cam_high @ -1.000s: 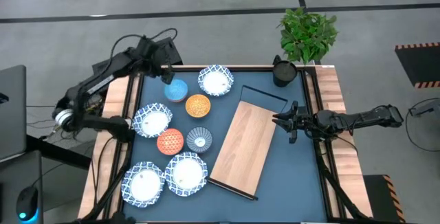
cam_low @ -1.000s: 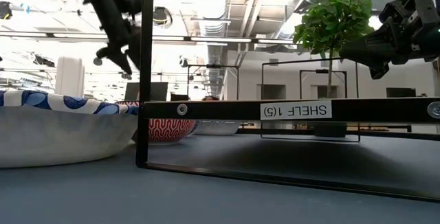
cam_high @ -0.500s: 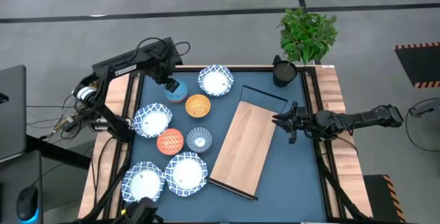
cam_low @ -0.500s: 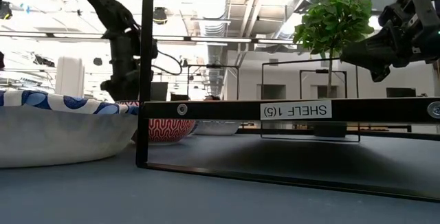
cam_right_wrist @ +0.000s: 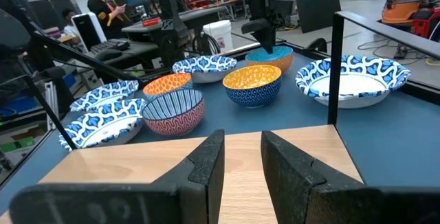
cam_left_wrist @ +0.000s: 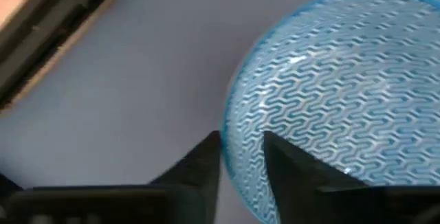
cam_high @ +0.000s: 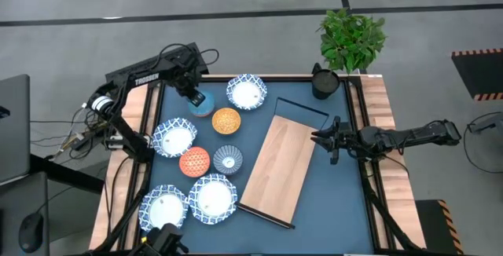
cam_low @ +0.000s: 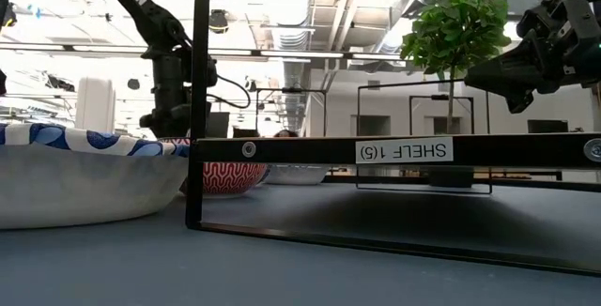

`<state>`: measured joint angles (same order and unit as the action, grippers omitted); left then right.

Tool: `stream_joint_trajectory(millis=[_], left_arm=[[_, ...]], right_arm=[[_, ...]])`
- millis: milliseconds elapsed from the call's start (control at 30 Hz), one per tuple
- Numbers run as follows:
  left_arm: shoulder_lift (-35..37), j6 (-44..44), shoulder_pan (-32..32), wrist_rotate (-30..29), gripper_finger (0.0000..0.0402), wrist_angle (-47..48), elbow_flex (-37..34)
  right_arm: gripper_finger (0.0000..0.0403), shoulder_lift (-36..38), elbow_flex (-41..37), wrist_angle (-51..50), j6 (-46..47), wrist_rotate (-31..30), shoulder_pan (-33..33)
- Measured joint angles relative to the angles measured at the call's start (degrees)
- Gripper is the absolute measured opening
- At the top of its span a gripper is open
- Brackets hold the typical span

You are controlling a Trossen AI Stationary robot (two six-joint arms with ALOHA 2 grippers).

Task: Place and stack bowls onto a shelf
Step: Put the light blue patterned bowl on the shelf

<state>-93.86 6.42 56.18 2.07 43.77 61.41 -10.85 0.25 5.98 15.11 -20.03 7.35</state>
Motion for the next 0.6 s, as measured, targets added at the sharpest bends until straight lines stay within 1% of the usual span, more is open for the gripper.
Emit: stream_joint_trajectory(millis=[67, 100, 433, 600], left_arm=[[0.0, 0.0, 0.0, 0.1, 0.0023, -0.3, 0.0], [0.0, -0.2, 0.0, 0.2, 0.0012, -0.5, 0.0], [0.1, -5.2, 0.0, -0.1, 0.0002, -0.5, 0.0], [0.1, -6.8, 0.0, 0.4, 0.0001, 1.8, 1.9]], right_arm=[[0.0123, 0.0, 0.0, 0.0, 0.0, 0.0, 0.0], [0.0123, 0.0, 0.0, 0.0, 0.0, 0.0, 0.0], [0.0123, 0.0, 0.0, 0.0, 0.0, 0.0, 0.0], [0.0123, 0.0, 0.0, 0.0, -0.1, 0.0, 0.0]])
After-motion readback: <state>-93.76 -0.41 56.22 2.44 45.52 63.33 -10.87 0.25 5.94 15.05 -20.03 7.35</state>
